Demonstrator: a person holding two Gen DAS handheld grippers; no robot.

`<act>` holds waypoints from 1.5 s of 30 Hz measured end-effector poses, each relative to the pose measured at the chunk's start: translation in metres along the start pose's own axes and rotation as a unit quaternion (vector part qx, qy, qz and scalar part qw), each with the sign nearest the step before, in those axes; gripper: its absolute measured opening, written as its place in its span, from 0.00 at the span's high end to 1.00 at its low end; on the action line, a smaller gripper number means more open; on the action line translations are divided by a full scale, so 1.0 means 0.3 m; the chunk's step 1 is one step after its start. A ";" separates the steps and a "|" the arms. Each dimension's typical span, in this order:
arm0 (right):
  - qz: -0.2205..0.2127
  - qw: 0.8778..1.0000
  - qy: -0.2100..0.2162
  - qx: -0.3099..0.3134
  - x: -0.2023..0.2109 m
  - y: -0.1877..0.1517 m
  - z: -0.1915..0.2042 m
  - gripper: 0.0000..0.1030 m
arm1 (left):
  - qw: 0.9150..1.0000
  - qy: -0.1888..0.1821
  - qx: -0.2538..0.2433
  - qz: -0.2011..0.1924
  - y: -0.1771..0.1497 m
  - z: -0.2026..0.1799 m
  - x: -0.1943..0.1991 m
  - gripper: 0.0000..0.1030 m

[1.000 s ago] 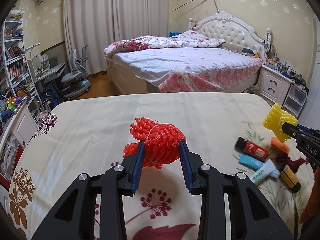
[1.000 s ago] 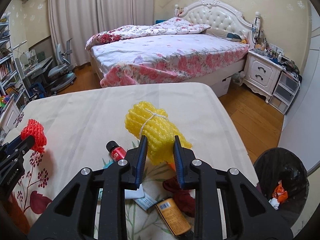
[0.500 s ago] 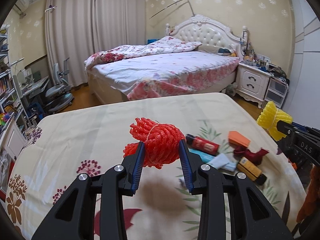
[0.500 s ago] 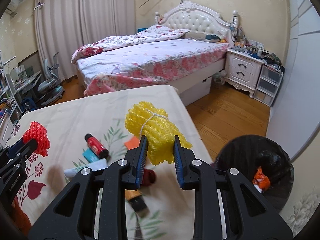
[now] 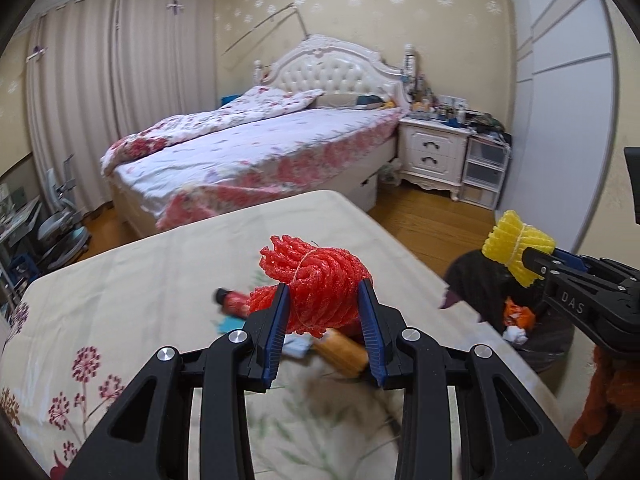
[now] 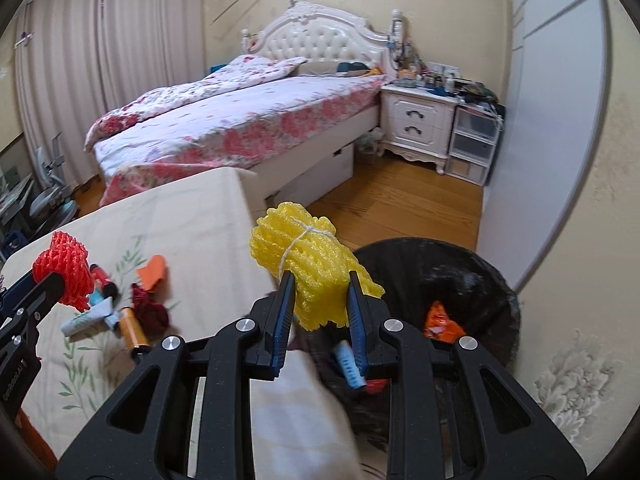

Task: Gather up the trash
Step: 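Carry the red and yellow mesh sleeves in both tools over the bin, then open the left tool over the bin while the right tool releases the yellow sleeve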

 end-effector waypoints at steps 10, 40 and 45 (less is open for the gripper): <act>-0.002 0.998 -0.062 -0.029 -0.026 -0.023 -0.207 0.76 | 0.997 -0.065 -0.028 -0.004 0.014 -0.263 -0.084 0.66; 0.021 0.989 -0.124 -0.077 -0.166 -0.121 -0.398 0.72 | 0.990 -0.112 -0.081 0.029 -0.026 -0.568 -0.346 0.61; 0.017 0.987 -0.137 -0.085 -0.167 -0.122 -0.424 0.62 | 0.992 -0.103 -0.067 0.034 -0.034 -0.553 -0.362 0.40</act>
Point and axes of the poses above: each gripper's, at about its wrist camera, not at the fingertips, and x roughly against the way its jaws point, z to its left, y to its top, the point moved 8 cm from there along -x, roughly the way its jaws point, and after that the axes turned 13 degrees about -z, right-handed, at the moved point
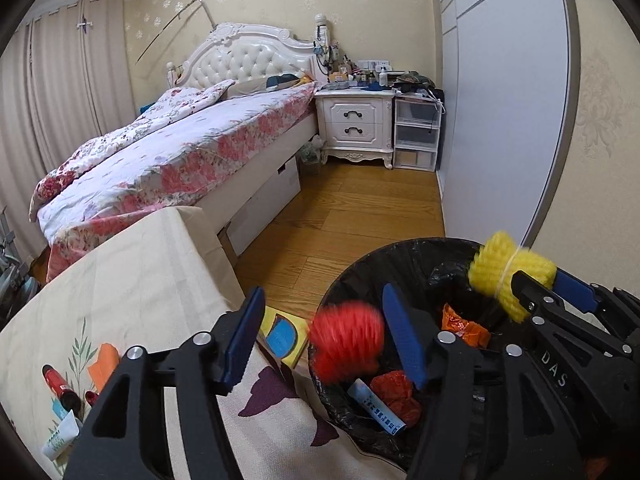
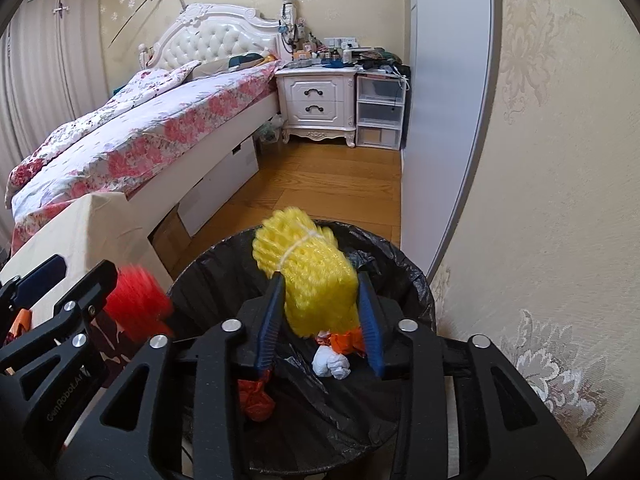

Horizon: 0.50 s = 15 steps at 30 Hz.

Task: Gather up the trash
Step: 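Open the left tool over the bin while the right tool releases the yellow sleeve, then move both open tools back to the items on the table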

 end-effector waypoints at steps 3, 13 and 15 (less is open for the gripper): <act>0.000 1.000 -0.006 -0.003 -0.001 0.000 -0.012 0.59 | 1.000 0.004 0.008 0.002 -0.001 0.015 -0.002 0.32; -0.006 1.000 -0.004 0.000 0.016 0.011 -0.005 0.51 | 1.000 0.015 0.021 -0.004 0.012 0.057 0.028 0.27; -0.007 1.000 -0.002 0.003 0.024 0.012 0.000 0.51 | 1.000 0.018 0.023 -0.006 0.014 0.070 0.040 0.27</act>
Point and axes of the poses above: each gripper's, at about its wrist camera, not at the fingertips, and x roughly against the way its jaws point, z to its left, y to its top, the point moved 8 cm from there along -x, roughly the way its jaws point, and after that the axes turned 13 degrees about -z, right-handed, at the moved point
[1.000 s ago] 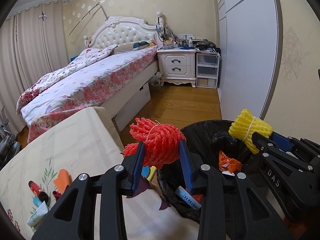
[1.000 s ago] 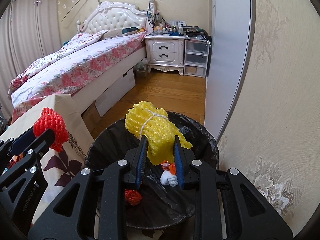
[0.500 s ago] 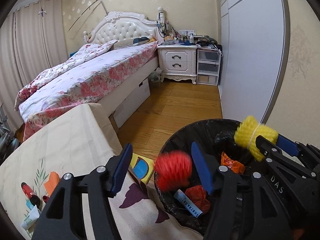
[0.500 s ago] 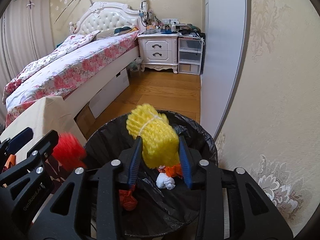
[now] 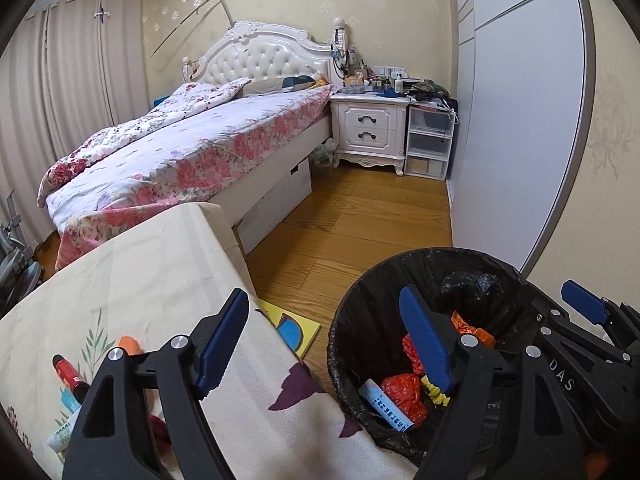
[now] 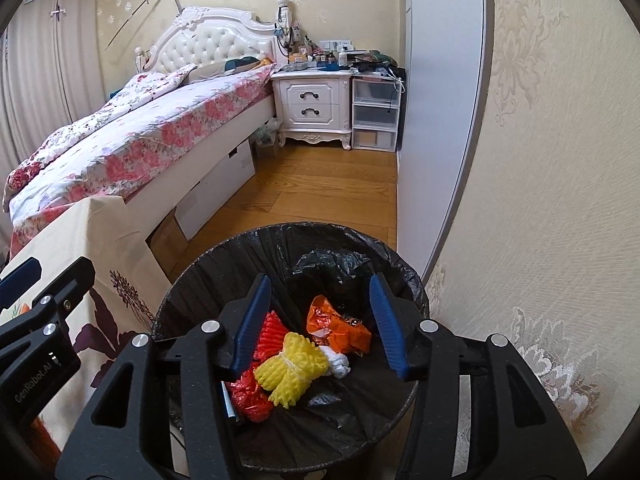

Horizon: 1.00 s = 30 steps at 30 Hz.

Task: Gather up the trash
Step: 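Move both open tools back to the items on the table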

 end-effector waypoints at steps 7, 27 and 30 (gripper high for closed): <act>0.000 1.000 0.019 0.010 0.042 -0.003 0.047 0.51 | 1.000 0.014 0.006 0.001 -0.014 0.070 0.072 0.27; 0.024 0.989 0.128 0.072 0.230 -0.108 0.371 0.51 | 0.994 0.102 0.038 0.031 -0.190 0.406 0.337 0.27; 0.029 0.986 0.145 0.083 0.250 -0.128 0.424 0.51 | 0.991 0.119 0.046 0.038 -0.223 0.463 0.356 0.27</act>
Point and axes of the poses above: each gripper's, at about its wrist camera, not at the fingertips, and x roughly against the way its jaws point, z to its left, y to its top, the point moved 8 cm from there along -x, roughly the way its jaws point, and after that the axes turned 13 degrees about -z, right-handed, at the moved point
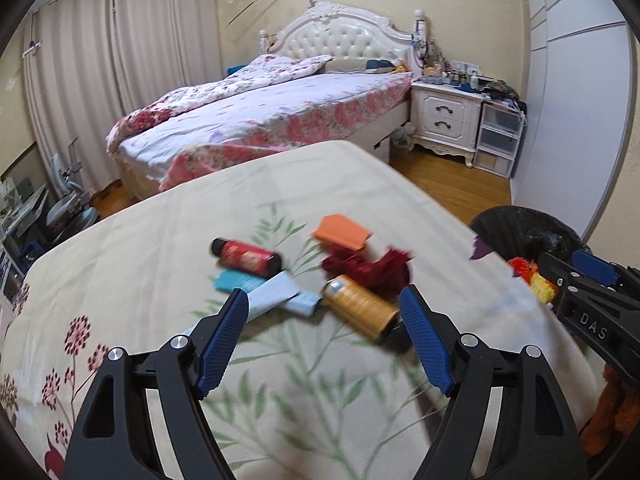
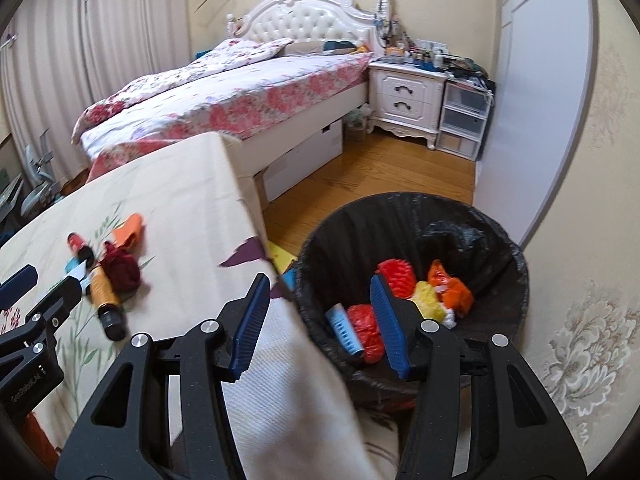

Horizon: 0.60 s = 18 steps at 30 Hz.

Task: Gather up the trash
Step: 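Move both open tools back to the items on the table, then grasp the white toothpaste tube with the left tool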

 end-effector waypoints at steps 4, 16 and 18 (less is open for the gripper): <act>0.006 1.000 0.021 0.015 0.004 -0.015 0.075 0.51 | 1.000 0.020 0.010 0.011 -0.034 0.072 -0.001 0.27; 0.022 0.998 0.051 0.033 -0.017 -0.036 0.200 0.51 | 0.998 0.038 0.023 0.052 -0.073 0.201 -0.085 0.27; 0.024 0.998 0.053 0.034 -0.024 -0.036 0.210 0.51 | 0.997 0.036 0.023 0.057 -0.077 0.207 -0.099 0.27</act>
Point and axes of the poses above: each gripper's, at about its wrist camera, not at the fingertips, and x roughly against the way its jaws point, z to its left, y to its top, the point moved 8 cm from there along -x, roughly the way its jaws point, and after that the axes turned 13 degrees about -z, right-handed, at the moved point
